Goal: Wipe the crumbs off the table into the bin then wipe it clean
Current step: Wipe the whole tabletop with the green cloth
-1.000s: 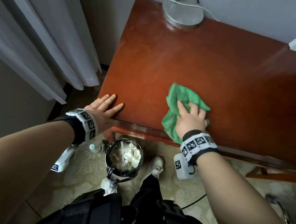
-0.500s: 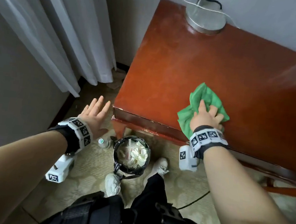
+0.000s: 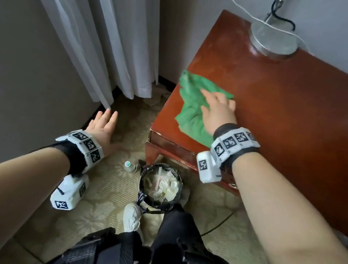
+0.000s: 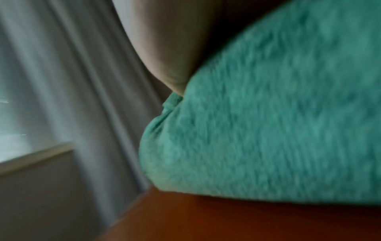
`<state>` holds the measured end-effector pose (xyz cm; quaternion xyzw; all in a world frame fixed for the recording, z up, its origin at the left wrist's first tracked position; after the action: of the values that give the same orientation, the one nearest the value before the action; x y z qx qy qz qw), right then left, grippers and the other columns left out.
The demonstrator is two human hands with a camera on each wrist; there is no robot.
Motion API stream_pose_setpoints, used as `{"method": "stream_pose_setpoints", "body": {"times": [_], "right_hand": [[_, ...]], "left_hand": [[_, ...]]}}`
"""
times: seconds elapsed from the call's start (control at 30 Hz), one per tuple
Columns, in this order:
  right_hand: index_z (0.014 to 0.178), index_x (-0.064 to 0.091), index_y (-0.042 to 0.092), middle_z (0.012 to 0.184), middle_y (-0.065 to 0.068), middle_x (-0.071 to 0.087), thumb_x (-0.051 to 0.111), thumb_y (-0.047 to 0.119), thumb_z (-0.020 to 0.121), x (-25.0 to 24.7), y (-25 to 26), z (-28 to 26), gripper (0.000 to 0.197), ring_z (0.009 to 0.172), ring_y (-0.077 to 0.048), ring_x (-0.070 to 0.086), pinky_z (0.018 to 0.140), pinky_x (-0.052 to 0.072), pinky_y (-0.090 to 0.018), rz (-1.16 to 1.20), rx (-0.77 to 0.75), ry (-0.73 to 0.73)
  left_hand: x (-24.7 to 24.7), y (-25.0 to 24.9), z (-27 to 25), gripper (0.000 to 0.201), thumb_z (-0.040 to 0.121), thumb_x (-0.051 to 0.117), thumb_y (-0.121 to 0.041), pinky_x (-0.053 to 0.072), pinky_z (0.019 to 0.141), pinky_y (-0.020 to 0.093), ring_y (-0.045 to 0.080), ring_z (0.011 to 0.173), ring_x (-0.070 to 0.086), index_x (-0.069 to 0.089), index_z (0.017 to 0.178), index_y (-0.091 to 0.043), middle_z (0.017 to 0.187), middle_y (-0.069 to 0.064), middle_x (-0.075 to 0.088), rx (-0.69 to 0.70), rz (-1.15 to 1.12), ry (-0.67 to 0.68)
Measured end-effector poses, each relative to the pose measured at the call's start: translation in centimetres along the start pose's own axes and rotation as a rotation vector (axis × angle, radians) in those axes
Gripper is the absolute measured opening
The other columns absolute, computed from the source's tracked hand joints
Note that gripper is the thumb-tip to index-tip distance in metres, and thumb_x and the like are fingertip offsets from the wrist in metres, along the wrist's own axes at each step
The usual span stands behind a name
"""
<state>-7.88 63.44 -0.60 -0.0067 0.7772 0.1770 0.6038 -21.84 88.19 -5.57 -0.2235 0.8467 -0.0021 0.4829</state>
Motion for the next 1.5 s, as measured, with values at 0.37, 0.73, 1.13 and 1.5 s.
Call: {"method": "stream_pose_setpoints", "body": {"times": [0.37,0.73,1.13,1.5], "right_hand": [[0.141,0.029,0.044,0.148,0.004,0.024,0.041,0.0,0.086,3.0,4.0,1.7,0.071,0.131,-0.028,0.021,0.108,0.025,-0.044,-0.177,-0.474,0.407],[0.146,0.019,0.036,0.149,-0.005,0.018,0.036,0.028,0.097,-4.7,-12.8,9.3,0.053,0.13,-0.035,0.023,0.107,0.025,-0.046,-0.058,0.535,0.13],[0.143,0.032,0.034,0.148,-0.002,0.032,0.039,0.014,0.094,-5.8,-12.2,11.6,0.053,0.133,-0.031,0.028,0.111,0.022,-0.039,-0.045,0.061,0.086],[0.144,0.018,0.044,0.155,0.008,0.015,0.039,0.022,0.091,-6.3,-16.3,18.6,0.061,0.136,-0.031,0.017,0.11,0.024,-0.049,-0.072,0.33,0.111]], "left_hand": [[0.1,-6.7,3.5,0.091,0.091,0.053,-0.039,-0.005,0.117,0.031,0.02,0.144,-0.016,-0.013,0.148,-0.012,0.155,0.002,-0.019,-0.005,0.013,0.145],[-2.8,-12.6,5.9,0.091,0.085,0.049,-0.001,-0.012,0.113,0.029,0.021,0.142,-0.021,-0.015,0.147,-0.018,0.153,0.003,-0.026,0.243,0.084,0.162],[-4.3,-18.9,11.8,0.09,0.091,0.044,-0.052,-0.009,0.115,0.036,0.024,0.143,-0.019,-0.014,0.148,-0.016,0.154,0.008,-0.024,0.268,0.226,0.126],[-3.0,-20.3,13.7,0.102,0.082,0.034,-0.072,-0.016,0.112,0.043,0.026,0.139,-0.027,-0.027,0.143,-0.017,0.15,0.008,-0.033,0.19,0.38,0.146]]}}
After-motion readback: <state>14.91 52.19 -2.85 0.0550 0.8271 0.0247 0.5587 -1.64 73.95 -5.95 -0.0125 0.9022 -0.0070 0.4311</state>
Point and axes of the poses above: each hand's wrist, its own z-axis towards the middle knuckle, its own x-axis out of the palm, y = z × x, the point moved 2 cm from there along z, towards the middle knuckle
